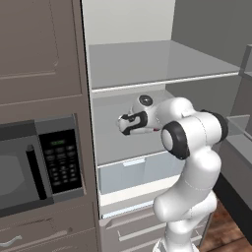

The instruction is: Retrieve the bottle and the shaker from the cabinet and place them next to the mixing bowl on the counter. Then add garlic from the fridge to the mixing bowl.

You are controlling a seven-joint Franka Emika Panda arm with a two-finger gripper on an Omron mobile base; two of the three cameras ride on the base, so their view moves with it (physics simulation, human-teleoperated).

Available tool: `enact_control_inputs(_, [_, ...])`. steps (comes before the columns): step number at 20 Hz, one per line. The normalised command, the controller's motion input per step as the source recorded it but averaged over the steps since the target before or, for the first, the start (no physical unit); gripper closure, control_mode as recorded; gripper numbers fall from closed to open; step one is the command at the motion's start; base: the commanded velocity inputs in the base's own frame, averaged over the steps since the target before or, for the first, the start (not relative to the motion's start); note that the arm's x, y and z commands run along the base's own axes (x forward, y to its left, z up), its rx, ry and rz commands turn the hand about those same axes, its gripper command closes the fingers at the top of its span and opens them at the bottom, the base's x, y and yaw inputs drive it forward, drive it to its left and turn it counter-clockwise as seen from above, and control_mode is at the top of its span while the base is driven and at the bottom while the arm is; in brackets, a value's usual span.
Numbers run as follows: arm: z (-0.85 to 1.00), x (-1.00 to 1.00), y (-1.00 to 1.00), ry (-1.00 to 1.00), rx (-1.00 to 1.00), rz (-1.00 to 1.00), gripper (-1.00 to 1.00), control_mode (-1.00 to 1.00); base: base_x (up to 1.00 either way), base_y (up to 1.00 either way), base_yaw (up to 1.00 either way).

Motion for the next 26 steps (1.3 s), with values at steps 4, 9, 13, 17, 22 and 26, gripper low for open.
enact_control_inputs(4, [0.00, 0.00, 0.00, 0.00, 0.00, 0.00, -1.00, -1.00, 0.00, 0.00, 0.00])
enact_control_inputs(9, [0.00, 0.00, 0.00, 0.00, 0.00, 0.00, 1.00, -1.00, 0.00, 0.00, 0.00])
enact_control_inputs(13, [0.00, 0.00, 0.00, 0.00, 0.00, 0.00, 1.00, -1.00, 0.00, 0.00, 0.00])
enact_control_inputs(17, [0.00, -0.04, 0.00, 0.00, 0.00, 0.00, 1.00, -1.00, 0.00, 0.00, 0.00])
enact_control_inputs(22, [0.10, -0.76, 0.00, -0.09, 0.05, 0.00, 1.00, -1.00, 0.00, 0.00, 0.00])
enact_control_inputs(26, [0.45, -0.83, 0.00, -0.18, 0.09, 0.00, 1.00, -1.00, 0.00, 0.00, 0.00])
